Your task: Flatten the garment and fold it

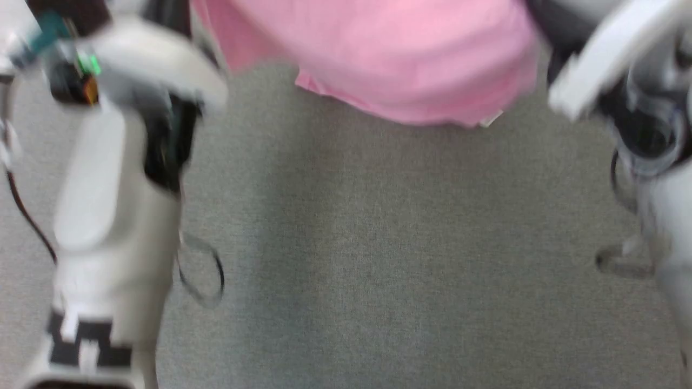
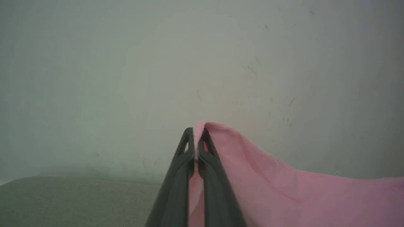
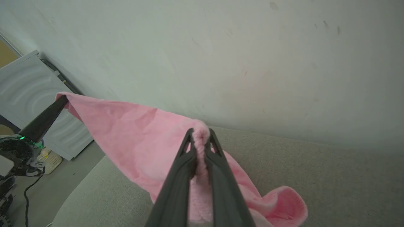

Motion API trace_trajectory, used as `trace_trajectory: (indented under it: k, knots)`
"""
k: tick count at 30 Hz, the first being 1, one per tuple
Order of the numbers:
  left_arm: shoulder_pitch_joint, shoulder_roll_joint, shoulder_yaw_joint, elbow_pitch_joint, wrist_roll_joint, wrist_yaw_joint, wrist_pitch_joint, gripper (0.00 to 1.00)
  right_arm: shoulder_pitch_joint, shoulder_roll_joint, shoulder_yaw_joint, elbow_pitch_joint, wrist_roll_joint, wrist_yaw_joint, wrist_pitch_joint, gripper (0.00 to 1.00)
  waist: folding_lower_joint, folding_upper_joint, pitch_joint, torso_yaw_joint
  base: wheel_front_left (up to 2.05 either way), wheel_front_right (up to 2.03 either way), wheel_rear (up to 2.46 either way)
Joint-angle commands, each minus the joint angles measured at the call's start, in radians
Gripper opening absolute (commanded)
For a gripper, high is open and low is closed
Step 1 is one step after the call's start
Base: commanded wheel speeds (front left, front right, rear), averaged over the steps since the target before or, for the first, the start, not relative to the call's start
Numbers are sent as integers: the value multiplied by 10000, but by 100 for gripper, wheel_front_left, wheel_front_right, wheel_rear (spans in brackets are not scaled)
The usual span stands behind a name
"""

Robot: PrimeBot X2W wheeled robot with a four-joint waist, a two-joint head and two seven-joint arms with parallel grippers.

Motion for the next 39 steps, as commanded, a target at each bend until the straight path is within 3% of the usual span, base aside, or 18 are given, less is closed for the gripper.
trace_trajectory:
  k: [1, 8, 16, 27, 33, 39]
  knots:
    - [935, 5, 39, -320, -211, 2, 74, 0, 957, -242, 102, -483, 362, -7, -49, 0, 1, 0, -846, 114, 0, 0, 0]
    - [5072, 106, 597, -2363, -1157, 722, 969, 0, 4748, -725, 219, -2216, 686, -7, -304, 0, 1, 0, -1990, 68, 0, 0, 0]
    - [9027, 547, 579, -4083, -1072, 2151, 2555, 0, 8103, -957, 647, -3214, -128, -7, 258, 0, 1, 0, -2480, 97, 0, 0, 0]
    - [11071, 1003, 333, -4599, -840, 3564, 4545, 0, 10154, -1362, 1240, -3376, -1034, -7, 2566, 0, 1, 0, -2692, 67, 0, 0, 0]
    - [10620, 973, 429, -5268, -915, 3401, 4267, 0, 10121, -794, 229, -3789, -984, -7, 2467, 0, 1, 0, -2611, -84, 0, 0, 0]
    - [8474, 956, -217, -5136, -501, 2765, 4099, 0, 9739, -258, -804, -4047, -1410, -7, 2193, 0, 1, 0, -2201, -282, 0, 0, 0]
